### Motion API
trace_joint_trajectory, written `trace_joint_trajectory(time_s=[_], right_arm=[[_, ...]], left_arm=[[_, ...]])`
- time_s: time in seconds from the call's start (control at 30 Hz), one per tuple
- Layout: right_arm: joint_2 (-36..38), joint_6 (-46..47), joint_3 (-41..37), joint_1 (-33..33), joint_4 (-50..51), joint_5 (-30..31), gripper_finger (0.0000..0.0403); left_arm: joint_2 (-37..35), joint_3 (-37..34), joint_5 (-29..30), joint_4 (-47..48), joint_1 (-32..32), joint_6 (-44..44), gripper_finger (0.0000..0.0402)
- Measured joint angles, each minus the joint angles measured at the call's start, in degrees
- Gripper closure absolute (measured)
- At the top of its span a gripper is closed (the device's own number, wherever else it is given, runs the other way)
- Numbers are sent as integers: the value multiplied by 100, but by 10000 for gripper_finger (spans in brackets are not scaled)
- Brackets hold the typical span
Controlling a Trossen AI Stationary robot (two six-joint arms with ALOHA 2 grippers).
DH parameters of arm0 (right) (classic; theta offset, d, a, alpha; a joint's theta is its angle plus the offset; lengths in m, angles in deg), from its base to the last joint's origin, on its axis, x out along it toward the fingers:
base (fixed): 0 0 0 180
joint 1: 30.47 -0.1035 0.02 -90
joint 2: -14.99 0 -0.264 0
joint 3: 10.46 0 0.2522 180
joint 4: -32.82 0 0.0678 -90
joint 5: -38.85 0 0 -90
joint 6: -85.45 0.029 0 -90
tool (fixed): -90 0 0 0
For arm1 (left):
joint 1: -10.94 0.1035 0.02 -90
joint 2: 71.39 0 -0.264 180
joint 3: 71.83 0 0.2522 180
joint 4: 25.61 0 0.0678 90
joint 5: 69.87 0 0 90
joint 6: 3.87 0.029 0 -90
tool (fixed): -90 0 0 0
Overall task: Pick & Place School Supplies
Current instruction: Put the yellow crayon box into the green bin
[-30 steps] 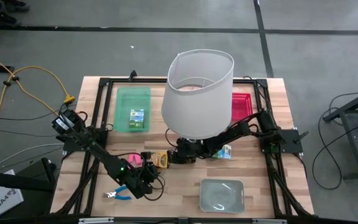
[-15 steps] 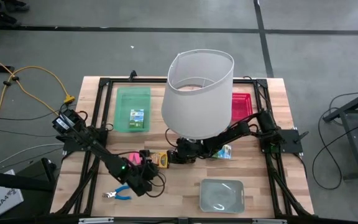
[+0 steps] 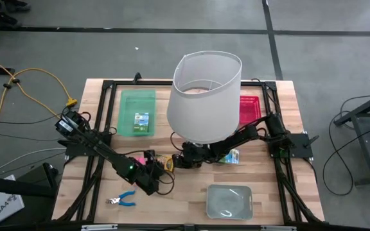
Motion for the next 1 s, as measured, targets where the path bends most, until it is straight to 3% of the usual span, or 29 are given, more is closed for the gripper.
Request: trace_joint_trajectory(time_s=[1.0], right_arm=[[0, -178, -2, -7, 5, -57, 400]], left_arm=[[311, -14, -229, -358, 106, 171, 302]])
